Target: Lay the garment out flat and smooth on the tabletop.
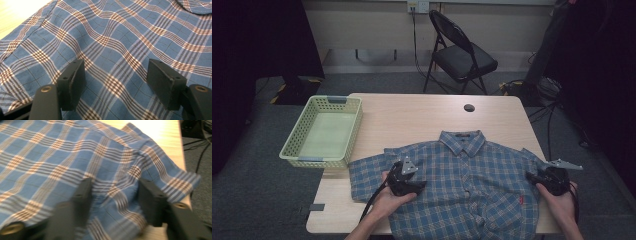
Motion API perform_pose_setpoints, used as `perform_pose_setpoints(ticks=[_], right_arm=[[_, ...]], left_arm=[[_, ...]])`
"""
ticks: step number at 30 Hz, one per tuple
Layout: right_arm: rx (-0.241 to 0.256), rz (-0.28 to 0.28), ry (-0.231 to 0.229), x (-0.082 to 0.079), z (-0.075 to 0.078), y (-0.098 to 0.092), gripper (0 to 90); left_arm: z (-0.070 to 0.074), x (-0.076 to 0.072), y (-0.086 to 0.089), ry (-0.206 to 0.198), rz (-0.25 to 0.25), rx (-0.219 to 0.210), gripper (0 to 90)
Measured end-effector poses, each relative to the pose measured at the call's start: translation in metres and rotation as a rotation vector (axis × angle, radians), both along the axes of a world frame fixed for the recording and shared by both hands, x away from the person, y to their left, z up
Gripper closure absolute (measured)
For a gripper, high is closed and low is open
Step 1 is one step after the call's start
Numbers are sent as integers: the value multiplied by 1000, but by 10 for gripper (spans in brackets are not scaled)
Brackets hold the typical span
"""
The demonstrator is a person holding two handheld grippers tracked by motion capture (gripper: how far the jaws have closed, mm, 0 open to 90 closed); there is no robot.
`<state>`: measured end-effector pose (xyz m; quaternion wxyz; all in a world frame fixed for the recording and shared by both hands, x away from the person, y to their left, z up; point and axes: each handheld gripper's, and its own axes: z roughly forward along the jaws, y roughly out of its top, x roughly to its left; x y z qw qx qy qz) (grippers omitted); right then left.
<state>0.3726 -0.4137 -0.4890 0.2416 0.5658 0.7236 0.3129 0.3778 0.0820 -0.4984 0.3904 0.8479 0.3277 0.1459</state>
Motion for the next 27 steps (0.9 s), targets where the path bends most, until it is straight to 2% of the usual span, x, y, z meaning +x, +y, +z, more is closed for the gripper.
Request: perform_pose_setpoints(ticks=[3, 6, 10, 13, 18, 20, 22, 26, 27], right_arm=[[-11, 25, -5, -2, 1, 7, 724], [0, 31, -18, -3, 5, 10, 827], [33, 40, -89, -8, 20, 15, 841], [57, 75, -156, -16, 38, 28, 843], [64, 195, -245, -32, 64, 71, 844], [62, 257, -258, -37, 70, 93, 844], [47, 325, -262, -41, 73, 117, 839], [28, 460, -226, -48, 68, 162, 797], [37, 503, -211, -49, 64, 171, 769]], left_arm=[[0, 0, 0, 0, 0, 0, 309], [0, 0, 0, 0, -4, 1, 303], [0, 0, 0, 1, -5, 1, 300], [0, 0, 0, 1, -5, 0, 299], [0, 0, 0, 1, -5, 1, 299], [0, 0, 0, 1, -5, 1, 300], [0, 0, 0, 2, -5, 0, 299], [0, 0, 0, 1, -5, 0, 299], [0, 0, 0, 1, -5, 1, 300]])
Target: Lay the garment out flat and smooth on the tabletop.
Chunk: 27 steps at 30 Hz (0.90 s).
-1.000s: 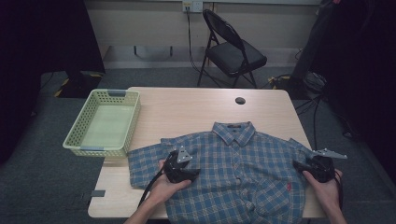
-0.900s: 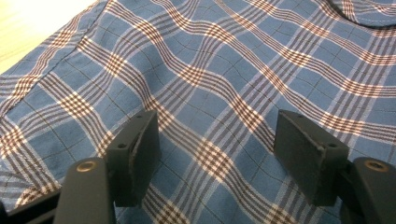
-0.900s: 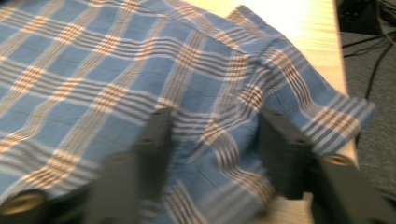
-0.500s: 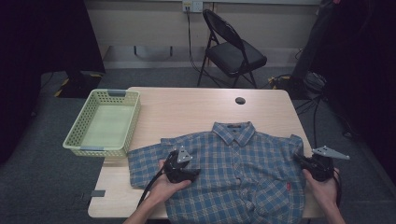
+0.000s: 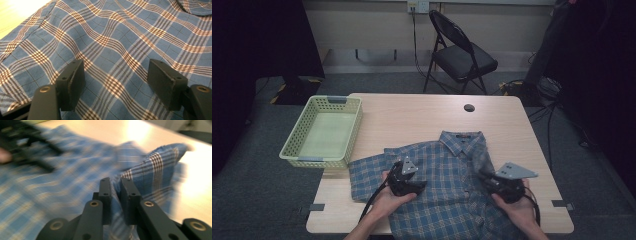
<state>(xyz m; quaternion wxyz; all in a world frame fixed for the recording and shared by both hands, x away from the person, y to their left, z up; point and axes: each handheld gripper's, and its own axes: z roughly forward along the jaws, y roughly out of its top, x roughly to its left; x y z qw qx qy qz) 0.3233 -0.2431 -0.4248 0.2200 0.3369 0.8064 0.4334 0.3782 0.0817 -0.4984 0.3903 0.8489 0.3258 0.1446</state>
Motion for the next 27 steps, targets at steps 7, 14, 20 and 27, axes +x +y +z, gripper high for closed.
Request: perform_pose_setpoints(ticks=[7, 14, 20, 27], right_arm=[[25, 127, 40, -7, -3, 16, 660], [34, 29, 60, 21, -6, -12, 629], [-3, 19, 97, 59, -15, 5, 533], [-32, -30, 198, 88, -46, 15, 389]], left_arm=[[0, 0, 0, 0, 0, 0, 299], [0, 0, 0, 0, 1, 0, 299], [0, 0, 0, 1, 3, 0, 294], [0, 0, 0, 1, 8, 3, 278]])
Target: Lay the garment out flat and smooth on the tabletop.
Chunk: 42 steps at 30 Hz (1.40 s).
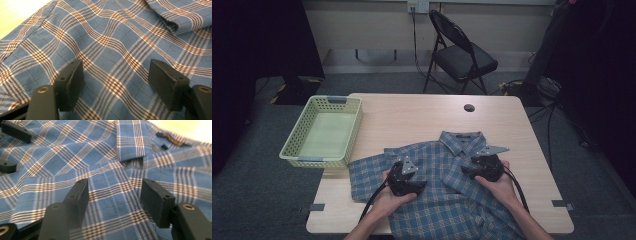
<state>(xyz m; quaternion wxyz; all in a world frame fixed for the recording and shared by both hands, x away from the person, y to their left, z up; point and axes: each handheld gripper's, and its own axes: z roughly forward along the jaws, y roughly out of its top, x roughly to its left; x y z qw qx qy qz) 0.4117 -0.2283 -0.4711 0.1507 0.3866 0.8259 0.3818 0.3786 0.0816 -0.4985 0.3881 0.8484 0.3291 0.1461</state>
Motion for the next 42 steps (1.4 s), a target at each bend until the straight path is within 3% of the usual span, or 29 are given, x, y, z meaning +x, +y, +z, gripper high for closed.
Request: perform_pose_setpoints(ticks=[7, 11, 18, 22, 42], right_arm=[[6, -15, 30, 3, -14, -5, 360], [-4, -8, 21, 0, -19, -4, 450], [-7, 13, 5, -4, -18, -4, 732], [-14, 12, -6, -6, -16, -3, 790], [86, -60, -74, -16, 13, -25, 854]], left_arm=[[0, 0, 0, 1, 0, 1, 264], [0, 0, 0, 1, 0, 1, 264], [0, 0, 0, 1, 0, 1, 264], [0, 0, 0, 1, 0, 2, 264], [0, 0, 0, 1, 0, 1, 264]])
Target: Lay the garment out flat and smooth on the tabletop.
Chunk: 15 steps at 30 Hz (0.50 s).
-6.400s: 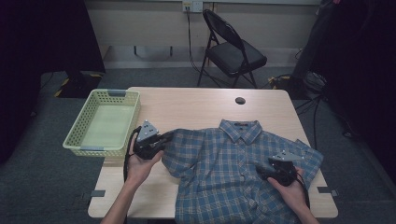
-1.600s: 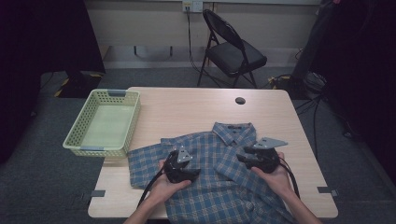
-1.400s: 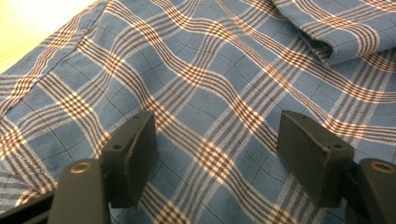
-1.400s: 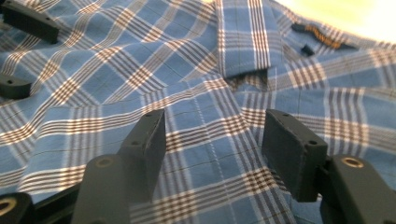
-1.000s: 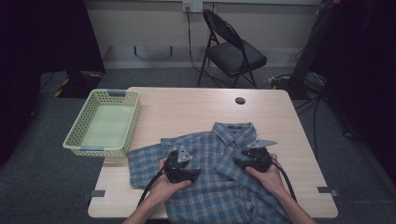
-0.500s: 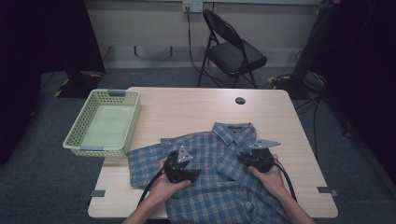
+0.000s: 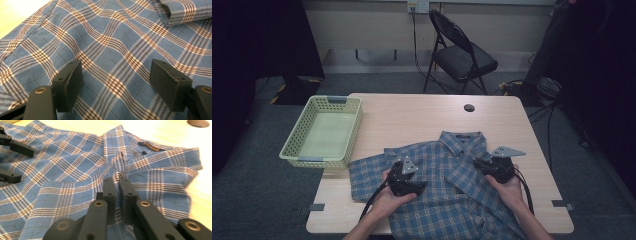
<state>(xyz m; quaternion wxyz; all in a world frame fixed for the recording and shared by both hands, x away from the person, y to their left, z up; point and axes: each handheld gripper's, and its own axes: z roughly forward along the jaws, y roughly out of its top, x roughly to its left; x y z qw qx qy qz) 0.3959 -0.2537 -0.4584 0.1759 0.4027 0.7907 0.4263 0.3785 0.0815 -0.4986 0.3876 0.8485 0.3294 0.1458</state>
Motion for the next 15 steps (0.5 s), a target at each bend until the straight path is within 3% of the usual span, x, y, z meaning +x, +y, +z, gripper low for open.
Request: perform_pose_setpoints(ticks=[15], right_arm=[[57, -85, -41, -22, 23, -35, 865]], left_arm=[[0, 0, 0, 0, 1, 0, 263]])
